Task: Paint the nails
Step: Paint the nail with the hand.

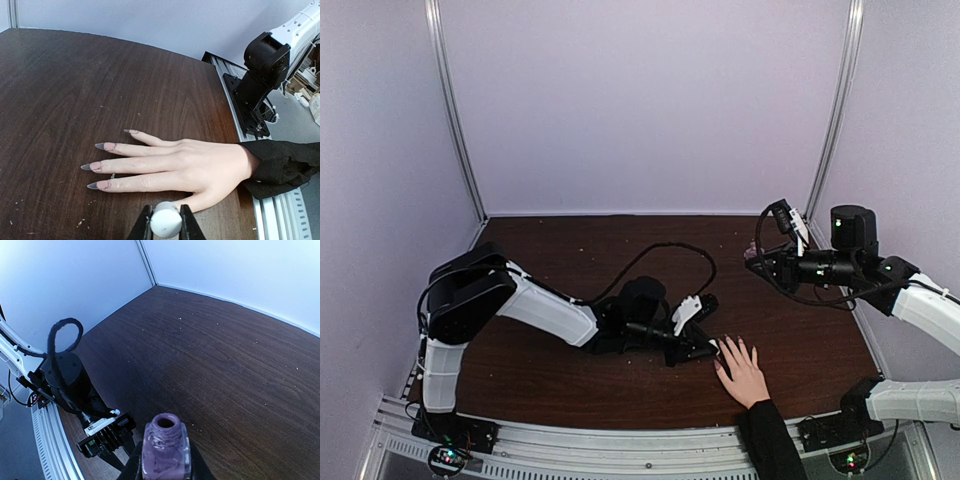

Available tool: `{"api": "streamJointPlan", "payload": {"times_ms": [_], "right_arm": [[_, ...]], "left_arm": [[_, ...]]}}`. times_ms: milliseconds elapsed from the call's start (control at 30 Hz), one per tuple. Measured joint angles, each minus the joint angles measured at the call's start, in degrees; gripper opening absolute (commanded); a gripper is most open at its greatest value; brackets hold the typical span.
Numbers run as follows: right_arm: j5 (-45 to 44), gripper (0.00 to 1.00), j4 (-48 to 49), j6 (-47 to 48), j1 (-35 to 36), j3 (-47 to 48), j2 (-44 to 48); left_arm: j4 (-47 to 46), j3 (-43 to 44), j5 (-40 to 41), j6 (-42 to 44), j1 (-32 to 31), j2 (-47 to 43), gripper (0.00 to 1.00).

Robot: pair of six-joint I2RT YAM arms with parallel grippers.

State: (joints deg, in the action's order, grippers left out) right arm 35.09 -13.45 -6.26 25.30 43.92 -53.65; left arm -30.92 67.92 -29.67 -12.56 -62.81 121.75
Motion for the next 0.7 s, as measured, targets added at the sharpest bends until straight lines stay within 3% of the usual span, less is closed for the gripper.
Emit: {"api": "streamJointPlan", "payload": {"times_ms": [700], "right_arm": [[0.0,0.0,0.0,0.0,0.0,0.0,0.0]], "left_arm": [[2.4,1.2,0.3,0.0,0.0,2.1,0.0]]}}
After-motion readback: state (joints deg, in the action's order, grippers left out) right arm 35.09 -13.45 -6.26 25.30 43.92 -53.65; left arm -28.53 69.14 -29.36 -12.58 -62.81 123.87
